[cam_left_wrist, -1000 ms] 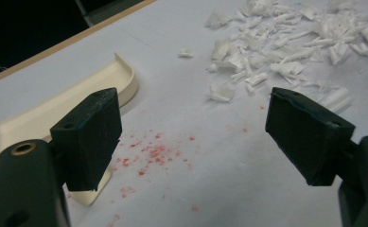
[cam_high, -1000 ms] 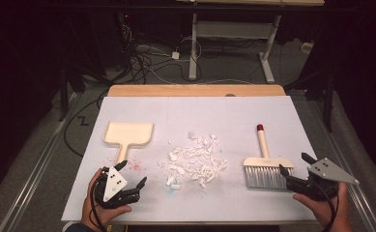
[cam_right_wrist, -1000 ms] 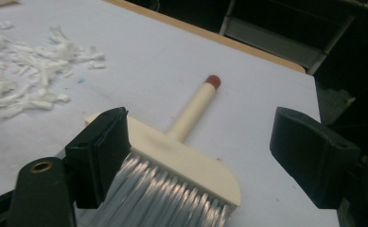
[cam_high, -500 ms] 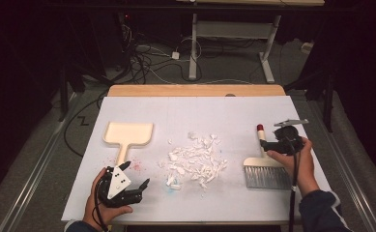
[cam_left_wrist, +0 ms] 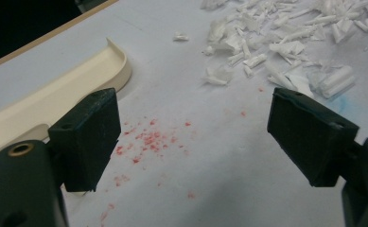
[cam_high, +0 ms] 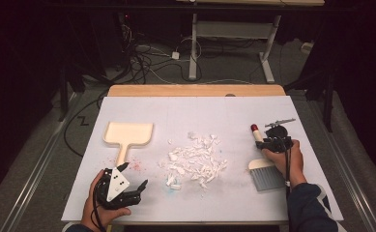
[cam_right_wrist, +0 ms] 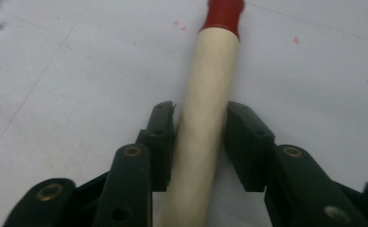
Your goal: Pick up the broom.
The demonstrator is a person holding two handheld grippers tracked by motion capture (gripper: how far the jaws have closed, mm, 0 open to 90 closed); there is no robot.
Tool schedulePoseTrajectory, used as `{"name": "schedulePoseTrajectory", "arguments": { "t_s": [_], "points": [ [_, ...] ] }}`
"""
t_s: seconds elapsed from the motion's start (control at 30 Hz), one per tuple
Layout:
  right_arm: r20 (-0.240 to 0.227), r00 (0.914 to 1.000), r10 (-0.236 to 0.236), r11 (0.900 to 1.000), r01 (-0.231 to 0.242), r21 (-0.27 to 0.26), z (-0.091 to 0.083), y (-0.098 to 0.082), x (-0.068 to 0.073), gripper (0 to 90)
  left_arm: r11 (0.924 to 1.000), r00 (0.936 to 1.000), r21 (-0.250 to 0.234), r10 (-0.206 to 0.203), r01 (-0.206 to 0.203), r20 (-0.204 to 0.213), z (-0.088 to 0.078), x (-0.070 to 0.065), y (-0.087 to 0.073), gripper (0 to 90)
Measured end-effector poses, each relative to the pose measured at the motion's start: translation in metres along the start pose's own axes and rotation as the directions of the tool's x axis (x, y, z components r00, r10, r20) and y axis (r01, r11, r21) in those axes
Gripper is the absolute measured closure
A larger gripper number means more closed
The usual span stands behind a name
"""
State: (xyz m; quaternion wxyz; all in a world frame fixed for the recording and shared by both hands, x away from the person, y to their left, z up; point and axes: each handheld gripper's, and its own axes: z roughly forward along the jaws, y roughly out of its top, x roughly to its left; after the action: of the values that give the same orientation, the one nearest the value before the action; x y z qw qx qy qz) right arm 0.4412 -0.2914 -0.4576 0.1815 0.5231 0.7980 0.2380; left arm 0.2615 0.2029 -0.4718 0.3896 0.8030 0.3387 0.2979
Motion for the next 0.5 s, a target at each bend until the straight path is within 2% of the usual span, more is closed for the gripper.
{"name": "schedulePoseTrajectory", "arguments": {
  "t_s": [0.07, 0.3, 0.43, 0.5],
  "points": [
    [-0.004, 0.9996, -0.029, 1.0, 0.029, -0.003, 0.0001, 0.0, 0.0014, 70.9, 1.0, 1.0, 0.004, -0.003, 0.003, 0.003, 0.0004, 0.0, 0.0, 17.0],
    [0.003, 0.999, -0.045, 0.999, 0.045, -0.009, -0.0003, -0.0006, 0.0025, 70.9, 0.9998, 0.9999, 0.016, 0.008, -0.008, 0.007, 0.0019, -0.0018, 0.0009, 17.0],
    [-0.02, 0.9981, -0.058, 0.998, 0.057, -0.032, -0.0025, -0.0037, 0.002, 70.9, 0.9997, 0.9999, 0.019, 0.013, -0.013, 0.006, 0.0007, -0.0004, 0.0007, 17.0],
    [-0.029, 0.9982, -0.053, 0.997, 0.051, -0.063, -0.0089, -0.0047, 0.0003, 70.9, 0.9997, 0.9999, 0.021, 0.012, -0.012, 0.002, 0.0007, 0.0001, 0.0003, 17.1]
  ]
}}
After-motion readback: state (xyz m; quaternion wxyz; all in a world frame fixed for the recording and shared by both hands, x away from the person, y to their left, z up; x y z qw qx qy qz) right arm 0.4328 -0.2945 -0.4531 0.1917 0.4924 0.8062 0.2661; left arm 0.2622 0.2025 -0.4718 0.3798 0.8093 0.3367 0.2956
